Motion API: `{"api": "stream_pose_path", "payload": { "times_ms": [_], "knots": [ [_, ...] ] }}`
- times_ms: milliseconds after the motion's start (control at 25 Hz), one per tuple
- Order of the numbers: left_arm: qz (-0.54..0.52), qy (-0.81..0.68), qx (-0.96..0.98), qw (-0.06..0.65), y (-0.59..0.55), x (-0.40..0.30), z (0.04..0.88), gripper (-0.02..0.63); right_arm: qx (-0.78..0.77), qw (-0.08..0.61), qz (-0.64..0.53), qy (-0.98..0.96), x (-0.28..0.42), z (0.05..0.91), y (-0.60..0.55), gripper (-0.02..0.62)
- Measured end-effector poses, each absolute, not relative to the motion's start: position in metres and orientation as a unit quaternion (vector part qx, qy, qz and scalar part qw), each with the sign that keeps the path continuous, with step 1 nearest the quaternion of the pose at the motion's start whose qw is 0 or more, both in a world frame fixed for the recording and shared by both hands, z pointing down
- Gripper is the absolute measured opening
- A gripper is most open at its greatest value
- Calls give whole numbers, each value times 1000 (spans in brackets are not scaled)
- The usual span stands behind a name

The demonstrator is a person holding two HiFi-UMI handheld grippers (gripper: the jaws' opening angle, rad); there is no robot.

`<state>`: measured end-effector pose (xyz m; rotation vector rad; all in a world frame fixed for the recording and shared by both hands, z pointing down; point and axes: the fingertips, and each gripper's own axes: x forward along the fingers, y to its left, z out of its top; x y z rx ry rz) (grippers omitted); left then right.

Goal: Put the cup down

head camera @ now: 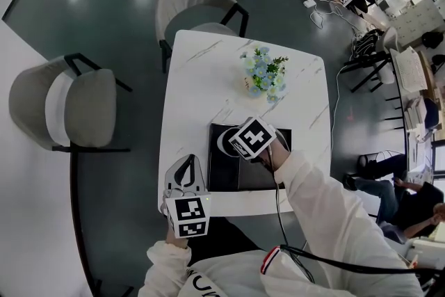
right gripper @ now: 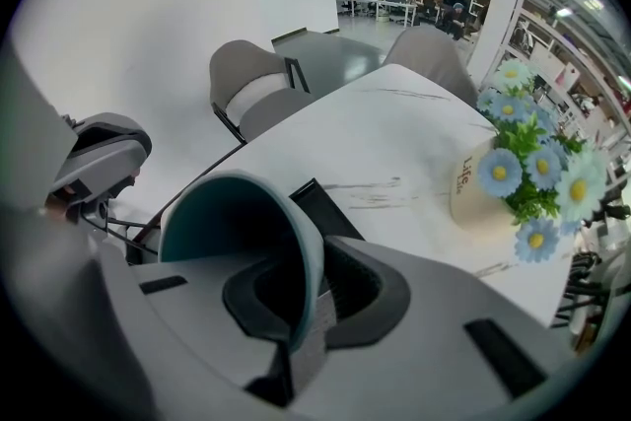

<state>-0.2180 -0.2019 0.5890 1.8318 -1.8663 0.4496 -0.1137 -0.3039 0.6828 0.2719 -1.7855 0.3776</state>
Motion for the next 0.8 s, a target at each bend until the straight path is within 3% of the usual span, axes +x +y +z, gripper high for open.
{"api": "stream_pose_path", "payload": {
  "times_ms": [520, 800],
  "knots": [
    [166, -678, 672, 247, -199, -216, 591, 9, 91, 603, 165, -775, -119, 682, -299, 29],
    [167, -678, 671, 249, -198, -217, 591, 9, 86, 608, 162, -772, -117, 681, -300, 61]
  ]
}}
